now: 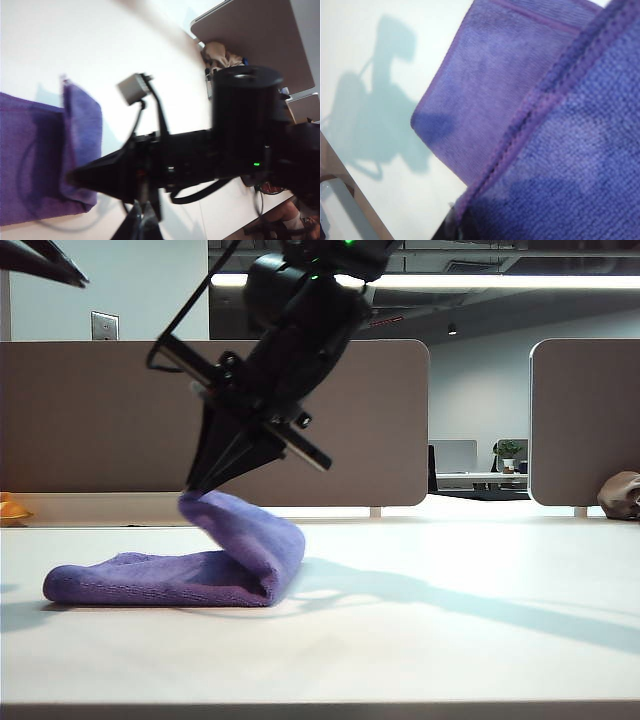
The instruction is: Fold the bottom of the cloth upward, then fold it vertically to form a square shape.
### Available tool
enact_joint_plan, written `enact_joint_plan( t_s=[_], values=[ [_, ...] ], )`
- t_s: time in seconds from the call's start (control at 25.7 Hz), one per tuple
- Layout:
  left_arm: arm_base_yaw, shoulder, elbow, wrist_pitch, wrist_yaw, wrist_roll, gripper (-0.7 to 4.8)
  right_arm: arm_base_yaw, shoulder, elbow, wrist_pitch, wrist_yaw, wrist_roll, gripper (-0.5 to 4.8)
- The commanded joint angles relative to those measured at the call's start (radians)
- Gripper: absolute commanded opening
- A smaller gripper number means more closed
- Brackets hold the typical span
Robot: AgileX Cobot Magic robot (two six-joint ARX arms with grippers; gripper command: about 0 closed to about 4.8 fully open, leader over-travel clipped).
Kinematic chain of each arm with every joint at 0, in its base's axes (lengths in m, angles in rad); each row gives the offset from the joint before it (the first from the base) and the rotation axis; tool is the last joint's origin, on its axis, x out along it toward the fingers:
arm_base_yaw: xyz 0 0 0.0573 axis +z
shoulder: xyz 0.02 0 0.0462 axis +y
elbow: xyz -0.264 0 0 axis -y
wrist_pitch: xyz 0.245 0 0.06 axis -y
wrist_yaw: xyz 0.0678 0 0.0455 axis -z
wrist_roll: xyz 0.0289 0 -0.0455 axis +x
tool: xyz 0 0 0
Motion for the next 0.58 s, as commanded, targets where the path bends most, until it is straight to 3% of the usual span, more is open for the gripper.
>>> enact_joint_plan(
  t_s=[0.04, 0.58],
  values=[
    [0.002, -0.026, 0.003, -0.017, -0.002, 0.006, -0.06, 0.02, 0.021, 0.036, 0.01, -0.019, 0.012, -0.02],
    [0.002, -0.073, 0.003, -0.088, -0.018, 0.048, -0.06, 0.111, 0.174, 0.193, 0.013, -0.089, 0.052, -0.02]
  ],
)
